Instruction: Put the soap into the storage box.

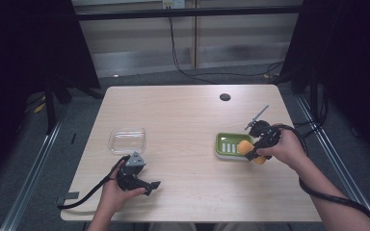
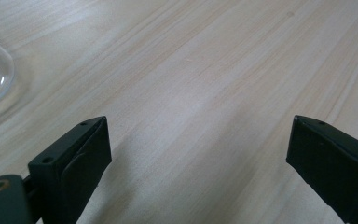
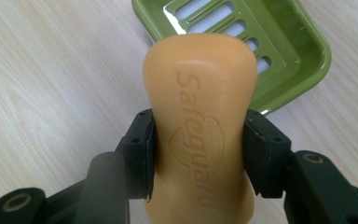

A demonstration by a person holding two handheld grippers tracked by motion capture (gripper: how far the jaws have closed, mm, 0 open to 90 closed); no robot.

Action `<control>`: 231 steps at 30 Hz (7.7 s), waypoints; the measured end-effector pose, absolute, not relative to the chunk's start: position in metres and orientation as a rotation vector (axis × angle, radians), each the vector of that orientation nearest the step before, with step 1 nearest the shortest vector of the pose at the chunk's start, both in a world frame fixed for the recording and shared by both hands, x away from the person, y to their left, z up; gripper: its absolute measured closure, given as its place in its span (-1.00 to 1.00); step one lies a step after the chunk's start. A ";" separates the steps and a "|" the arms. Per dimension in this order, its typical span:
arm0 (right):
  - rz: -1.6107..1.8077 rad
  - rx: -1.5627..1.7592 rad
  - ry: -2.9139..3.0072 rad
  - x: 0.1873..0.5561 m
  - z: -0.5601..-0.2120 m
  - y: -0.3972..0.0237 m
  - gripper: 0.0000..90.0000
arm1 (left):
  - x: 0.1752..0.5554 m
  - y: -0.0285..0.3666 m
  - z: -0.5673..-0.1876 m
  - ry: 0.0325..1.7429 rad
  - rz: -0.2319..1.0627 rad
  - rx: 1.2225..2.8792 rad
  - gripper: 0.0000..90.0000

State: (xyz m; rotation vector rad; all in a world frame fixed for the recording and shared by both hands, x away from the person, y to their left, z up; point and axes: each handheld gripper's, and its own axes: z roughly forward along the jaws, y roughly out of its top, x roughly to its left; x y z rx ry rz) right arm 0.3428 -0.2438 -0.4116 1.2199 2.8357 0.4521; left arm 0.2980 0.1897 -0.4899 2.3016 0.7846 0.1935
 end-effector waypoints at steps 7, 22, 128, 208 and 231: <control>0.447 1.208 2.841 0.348 -0.413 -0.244 0.11 | 0.298 0.190 -0.489 0.785 0.185 2.293 -0.86; 0.436 1.198 2.856 0.357 -0.415 -0.242 0.11 | 0.298 0.191 -0.488 0.783 0.199 2.293 -0.86; 0.347 0.689 2.972 0.397 -0.435 -0.211 0.11 | 0.298 0.190 -0.488 0.775 0.186 2.310 -0.86; 0.352 0.686 3.003 0.412 -0.453 -0.206 0.10 | 0.299 0.190 -0.488 0.771 0.191 2.310 -0.86; 0.421 0.784 2.971 0.410 -0.438 -0.211 -0.02 | 0.296 0.191 -0.487 0.778 0.185 2.291 -0.86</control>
